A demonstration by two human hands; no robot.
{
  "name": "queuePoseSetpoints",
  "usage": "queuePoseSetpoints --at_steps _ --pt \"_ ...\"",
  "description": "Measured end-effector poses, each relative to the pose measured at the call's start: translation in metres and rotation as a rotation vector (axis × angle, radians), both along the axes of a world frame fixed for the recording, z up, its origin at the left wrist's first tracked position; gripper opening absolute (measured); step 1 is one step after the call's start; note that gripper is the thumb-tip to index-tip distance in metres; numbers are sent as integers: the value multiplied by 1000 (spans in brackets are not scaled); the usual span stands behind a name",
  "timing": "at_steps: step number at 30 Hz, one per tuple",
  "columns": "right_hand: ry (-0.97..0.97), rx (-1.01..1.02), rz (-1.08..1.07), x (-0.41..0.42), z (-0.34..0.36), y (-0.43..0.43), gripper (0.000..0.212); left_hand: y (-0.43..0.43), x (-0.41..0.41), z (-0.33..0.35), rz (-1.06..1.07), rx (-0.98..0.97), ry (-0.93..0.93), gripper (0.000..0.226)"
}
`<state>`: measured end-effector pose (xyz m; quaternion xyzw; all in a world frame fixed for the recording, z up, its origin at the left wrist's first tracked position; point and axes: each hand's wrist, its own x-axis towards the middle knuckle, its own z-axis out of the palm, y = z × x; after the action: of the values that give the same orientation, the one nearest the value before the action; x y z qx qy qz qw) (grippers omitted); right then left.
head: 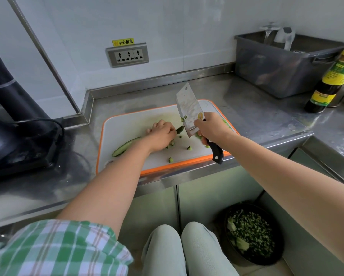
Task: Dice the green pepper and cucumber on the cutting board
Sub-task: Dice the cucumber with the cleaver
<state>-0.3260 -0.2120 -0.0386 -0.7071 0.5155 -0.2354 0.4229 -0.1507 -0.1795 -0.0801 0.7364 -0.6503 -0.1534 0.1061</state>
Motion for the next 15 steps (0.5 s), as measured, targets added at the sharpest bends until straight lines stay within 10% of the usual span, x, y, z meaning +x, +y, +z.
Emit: queuePoseSetpoints --at_steps 15 --pt "-17 17 -2 3 -1 1 11 -2 4 -11 121 -196 -40 33"
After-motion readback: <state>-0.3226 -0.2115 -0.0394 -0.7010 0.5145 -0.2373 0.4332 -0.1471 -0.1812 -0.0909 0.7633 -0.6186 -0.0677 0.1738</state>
